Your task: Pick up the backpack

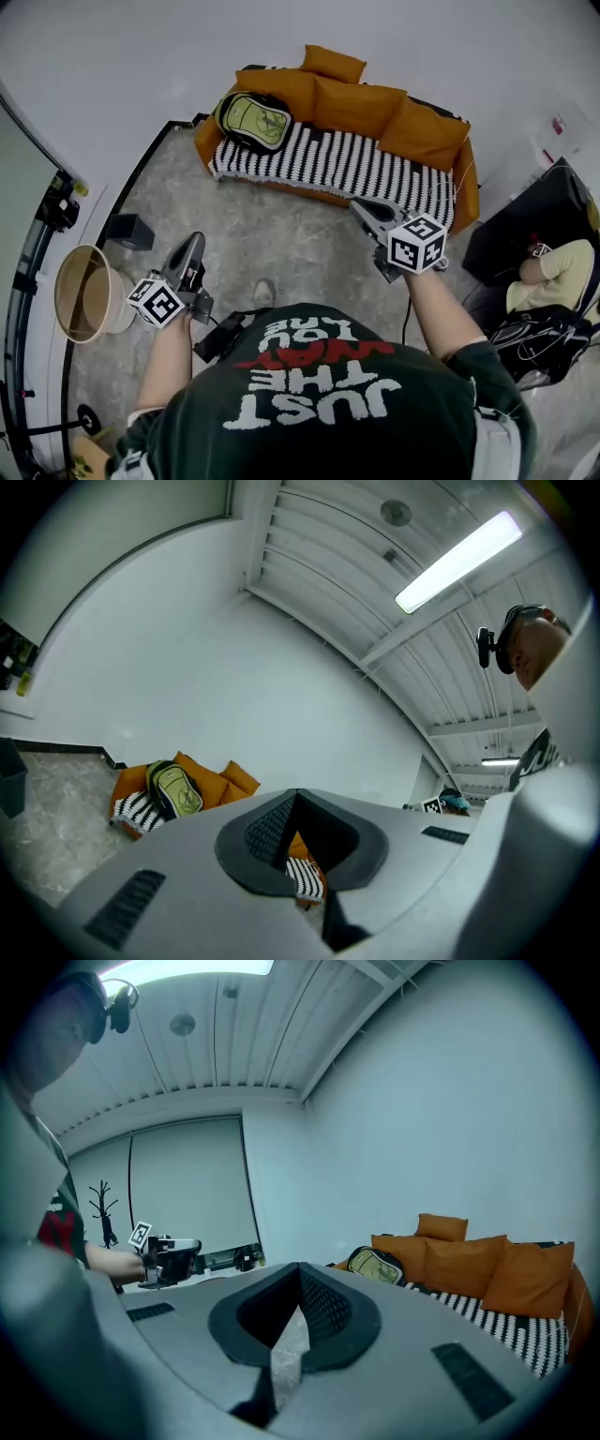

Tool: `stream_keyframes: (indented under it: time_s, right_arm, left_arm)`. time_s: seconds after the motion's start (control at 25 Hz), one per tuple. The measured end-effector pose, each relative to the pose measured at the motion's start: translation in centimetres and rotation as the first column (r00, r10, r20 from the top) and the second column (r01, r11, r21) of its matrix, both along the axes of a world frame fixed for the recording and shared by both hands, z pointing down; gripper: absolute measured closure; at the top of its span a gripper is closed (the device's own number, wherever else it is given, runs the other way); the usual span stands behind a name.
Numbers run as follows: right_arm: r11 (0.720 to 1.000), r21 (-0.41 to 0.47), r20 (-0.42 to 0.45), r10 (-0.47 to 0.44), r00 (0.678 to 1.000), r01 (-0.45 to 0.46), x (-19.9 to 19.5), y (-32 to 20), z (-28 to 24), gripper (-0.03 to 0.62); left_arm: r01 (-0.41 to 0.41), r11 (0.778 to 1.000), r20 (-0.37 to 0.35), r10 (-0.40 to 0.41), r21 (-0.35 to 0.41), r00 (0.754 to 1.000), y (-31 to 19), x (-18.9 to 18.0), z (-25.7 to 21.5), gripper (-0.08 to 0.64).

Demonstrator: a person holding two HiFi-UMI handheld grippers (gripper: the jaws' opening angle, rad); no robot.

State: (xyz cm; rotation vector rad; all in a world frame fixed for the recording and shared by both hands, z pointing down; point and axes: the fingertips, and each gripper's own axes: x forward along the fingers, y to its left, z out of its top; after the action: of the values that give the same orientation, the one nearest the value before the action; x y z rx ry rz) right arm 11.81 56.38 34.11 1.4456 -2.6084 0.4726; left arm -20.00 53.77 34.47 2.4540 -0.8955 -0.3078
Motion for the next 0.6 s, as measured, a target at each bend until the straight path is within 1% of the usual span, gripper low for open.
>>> stream_keyframes:
  time_s: [0.16, 0.28, 0.36, 0.44, 0.52, 0.6]
  right_arm:
    - [1.0, 0.007, -0.023, 0.007, 1.0, -0.006, -1.1, -7.6, 1.0, 0.561]
    - [1.0, 0.013, -0.025, 0.021, 0.999, -0.02, -1.9, -15.5, 0.8, 0.561]
    - [0.999, -0.002, -0.021, 0.047, 0.999, -0.047, -2.1, -21.2, 0.3, 0.561]
    - [0.998, -0.003, -0.027, 0.061, 0.998, -0.061, -2.7, -26.1, -0.4, 0.561]
    - [0.998, 0.012, -0.032, 0.062, 0.998, -0.061, -3.3, -29.3, -0.8, 0.561]
    - [0.998, 0.02, -0.032, 0.059, 0.998, -0.058, -3.7, -31.7, -0.8, 0.561]
  left_arm:
    - [-0.04, 0.999, -0.019, 0.04, 0.003, 0.999, -8.8, -0.2, 1.9, 0.558]
    - [-0.075, 0.997, -0.029, 0.075, 0.0, 0.997, -17.9, -0.4, 2.2, 0.56]
    - [-0.11, 0.994, -0.024, 0.109, -0.011, 0.994, -24.8, -0.3, 2.0, 0.558]
    - [-0.135, 0.991, -0.016, 0.135, -0.012, 0.991, -30.4, -0.4, 1.3, 0.558]
    - [-0.145, 0.989, -0.018, 0.145, 0.006, 0.989, -34.1, -0.9, 0.9, 0.558]
    - [-0.135, 0.991, -0.028, 0.135, 0.013, 0.99, -36.8, -1.3, 0.9, 0.558]
